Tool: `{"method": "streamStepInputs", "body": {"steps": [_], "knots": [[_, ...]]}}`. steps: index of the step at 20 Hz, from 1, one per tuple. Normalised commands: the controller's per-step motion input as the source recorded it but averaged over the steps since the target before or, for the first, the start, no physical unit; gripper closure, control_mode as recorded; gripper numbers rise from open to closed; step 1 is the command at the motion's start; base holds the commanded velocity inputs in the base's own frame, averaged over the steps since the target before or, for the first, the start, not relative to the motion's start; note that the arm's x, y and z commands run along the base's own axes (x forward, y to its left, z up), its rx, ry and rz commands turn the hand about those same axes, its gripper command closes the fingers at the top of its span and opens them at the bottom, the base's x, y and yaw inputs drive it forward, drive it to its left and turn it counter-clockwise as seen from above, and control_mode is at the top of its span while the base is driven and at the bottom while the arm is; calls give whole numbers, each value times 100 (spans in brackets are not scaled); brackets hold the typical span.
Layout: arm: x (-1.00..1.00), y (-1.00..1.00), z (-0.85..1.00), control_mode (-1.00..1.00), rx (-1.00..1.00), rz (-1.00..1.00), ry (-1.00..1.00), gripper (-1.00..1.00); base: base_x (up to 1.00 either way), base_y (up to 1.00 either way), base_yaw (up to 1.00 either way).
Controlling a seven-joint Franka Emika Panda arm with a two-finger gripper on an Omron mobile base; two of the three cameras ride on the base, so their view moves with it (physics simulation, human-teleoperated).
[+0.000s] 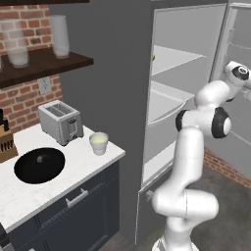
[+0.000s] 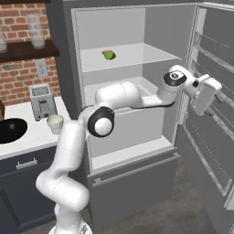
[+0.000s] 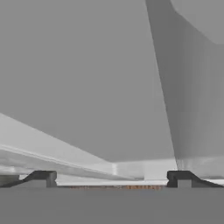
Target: Grab a lemon wedge from the fridge and one ice cube from the ice bowl, and put them in the glass of lemonade.
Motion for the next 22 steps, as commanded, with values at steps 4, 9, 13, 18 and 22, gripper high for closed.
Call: {"method": "streamStepInputs", "body": {"steps": [4,9,13,18,22], "knots": [[-19,-50,27,-100,12,0,-7,-100,0,0,0],[-99,68,29,-100,4,4,-28,-100,0,0,0],[-100,100,4,-100,0,9,-35,-100,0,0,0],[-99,100,-60,-100,0,11,-40,-100,0,0,0],[-77,100,-100,-100,0,13,-54,-100,0,0,0]]}}
